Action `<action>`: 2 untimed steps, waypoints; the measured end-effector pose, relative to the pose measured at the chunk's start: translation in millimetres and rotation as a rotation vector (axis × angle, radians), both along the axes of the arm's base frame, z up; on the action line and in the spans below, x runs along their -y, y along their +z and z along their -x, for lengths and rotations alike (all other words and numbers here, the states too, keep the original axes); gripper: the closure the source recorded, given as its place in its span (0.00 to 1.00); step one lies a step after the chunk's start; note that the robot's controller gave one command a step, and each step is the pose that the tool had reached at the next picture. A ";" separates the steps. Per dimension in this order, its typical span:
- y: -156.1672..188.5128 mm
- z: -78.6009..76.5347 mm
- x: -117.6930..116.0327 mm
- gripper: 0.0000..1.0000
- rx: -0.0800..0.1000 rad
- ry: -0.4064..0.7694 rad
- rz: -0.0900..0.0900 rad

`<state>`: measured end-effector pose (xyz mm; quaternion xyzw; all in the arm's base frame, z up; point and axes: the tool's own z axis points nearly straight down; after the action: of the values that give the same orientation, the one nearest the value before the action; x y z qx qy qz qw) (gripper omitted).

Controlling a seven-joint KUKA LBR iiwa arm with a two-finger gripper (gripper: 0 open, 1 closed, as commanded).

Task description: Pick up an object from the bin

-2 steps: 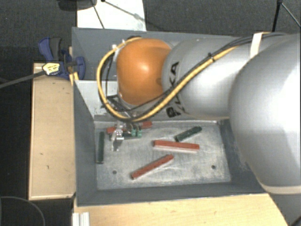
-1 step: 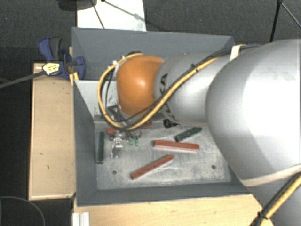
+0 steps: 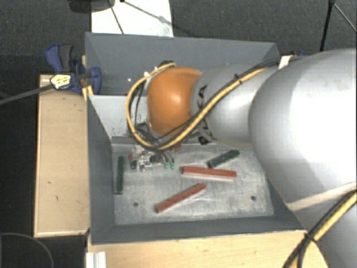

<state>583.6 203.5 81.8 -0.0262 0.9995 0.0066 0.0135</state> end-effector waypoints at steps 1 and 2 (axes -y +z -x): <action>0.0 0.0 0.0 1.00 0.000 -0.002 0.000; 146.4 14.8 -2.7 1.00 -0.021 -0.036 0.011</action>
Offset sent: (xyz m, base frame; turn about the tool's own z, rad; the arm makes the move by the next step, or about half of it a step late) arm -0.0164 0.0022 0.1437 0.0382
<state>568.8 206.2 228.1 -0.0083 1.0000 0.0014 0.0031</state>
